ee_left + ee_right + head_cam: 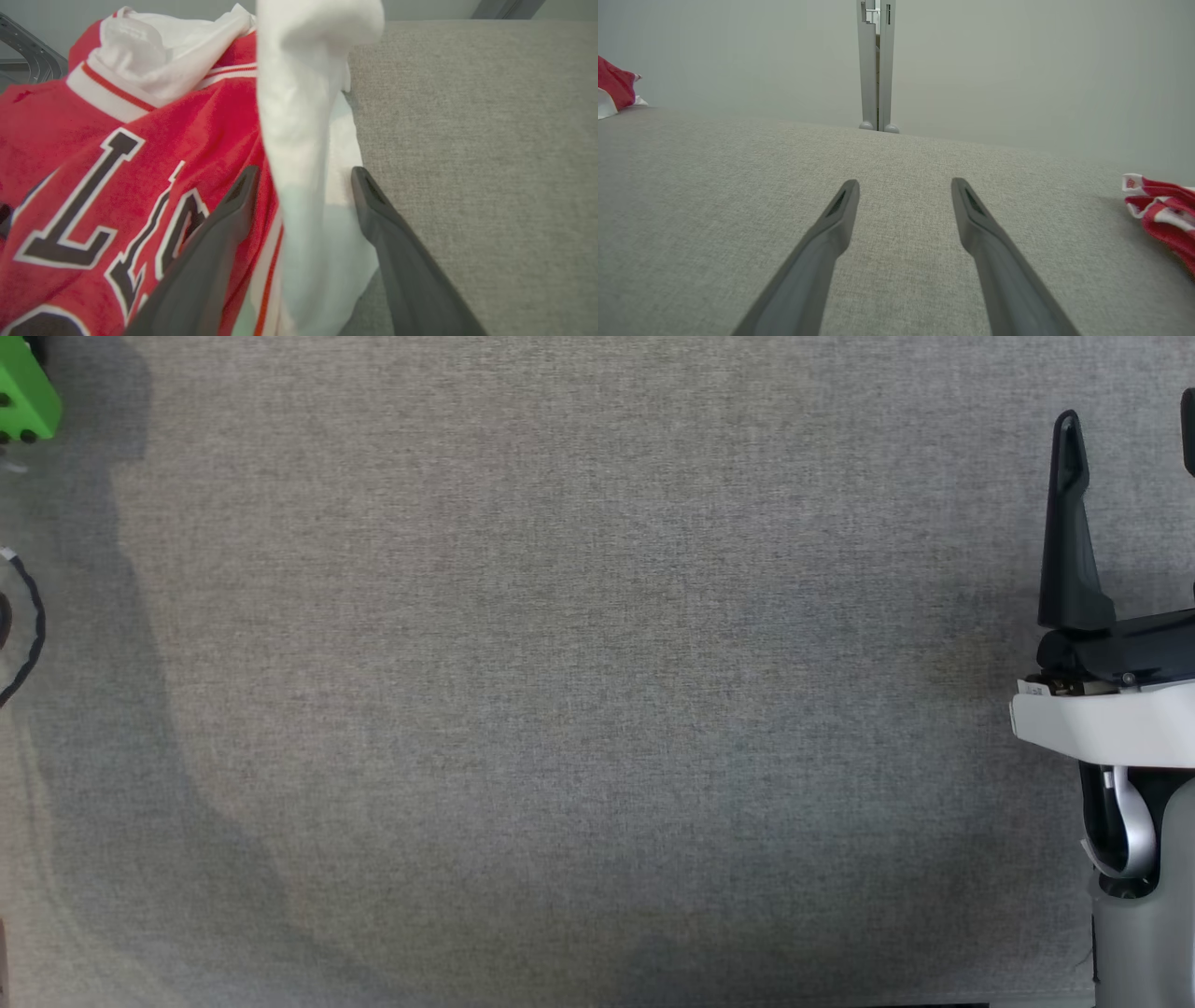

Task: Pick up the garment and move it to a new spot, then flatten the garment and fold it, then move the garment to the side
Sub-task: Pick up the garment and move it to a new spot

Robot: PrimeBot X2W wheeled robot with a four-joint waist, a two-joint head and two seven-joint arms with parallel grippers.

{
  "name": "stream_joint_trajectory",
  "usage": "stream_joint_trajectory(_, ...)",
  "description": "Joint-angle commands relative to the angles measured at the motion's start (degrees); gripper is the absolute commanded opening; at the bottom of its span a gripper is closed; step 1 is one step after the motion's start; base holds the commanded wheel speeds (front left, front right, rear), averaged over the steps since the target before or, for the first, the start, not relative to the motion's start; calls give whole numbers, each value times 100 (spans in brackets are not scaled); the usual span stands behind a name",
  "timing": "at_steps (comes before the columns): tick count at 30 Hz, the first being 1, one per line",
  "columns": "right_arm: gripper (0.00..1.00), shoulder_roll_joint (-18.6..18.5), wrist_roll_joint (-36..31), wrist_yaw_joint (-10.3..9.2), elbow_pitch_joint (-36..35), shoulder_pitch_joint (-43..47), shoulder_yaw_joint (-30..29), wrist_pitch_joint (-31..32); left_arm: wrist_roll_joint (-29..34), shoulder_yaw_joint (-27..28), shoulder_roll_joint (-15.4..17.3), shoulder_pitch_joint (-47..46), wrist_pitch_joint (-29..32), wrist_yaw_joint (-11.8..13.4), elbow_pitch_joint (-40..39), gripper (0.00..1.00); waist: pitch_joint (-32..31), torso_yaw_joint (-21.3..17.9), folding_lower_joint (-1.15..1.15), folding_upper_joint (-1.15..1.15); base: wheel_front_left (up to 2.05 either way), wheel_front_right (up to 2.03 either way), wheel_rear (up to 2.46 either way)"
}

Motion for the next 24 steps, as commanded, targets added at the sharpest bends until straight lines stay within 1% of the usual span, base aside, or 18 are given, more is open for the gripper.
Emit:
stream_joint_trajectory(1, 100, -4, -30, -9, -13, 8, -6, -20, 11, 14, 77, -122, -70, 7, 61, 37, 45, -68, -1, 0, 0, 0, 0)
stream_joint_trajectory(2, 100, 6, -39, -9, 1, 14, 10, -26, 30, -1, 81, -120, -136, 6, 114, 12, 11, -63, -1, 0, 0, 0, 0)
stream_joint_trajectory(3, 100, 14, -44, -9, 15, 21, 19, -36, 46, -5, 97, -125, -196, 6, 145, 0, -19, -57, -1, 0, 0, 0, 0)
stream_joint_trajectory(9, 100, 57, 30, -9, 265, 35, 77, -158, 168, -101, 208, -190, -576, 0, 271, 0, -395, -42, -1, 0, 0, 0, 0)
stream_joint_trajectory(14, 100, 120, 107, -9, 628, 44, 111, -337, 304, -243, 402, -249, -788, -5, 245, 0, -932, -121, -1, 0, 0, 0, 0)
stream_joint_trajectory(19, 100, 169, 207, -9, 1048, 141, 86, -525, 393, -501, 562, -359, -741, -12, 73, 0, -1565, -278, -1, 0, 0, 0, 0)
stream_joint_trajectory(24, 100, 195, 353, -9, 1508, 304, 52, -750, 356, -1036, 555, -482, -645, -12, -384, 0, -2265, -505, -1, 0, 0, 0, 0)
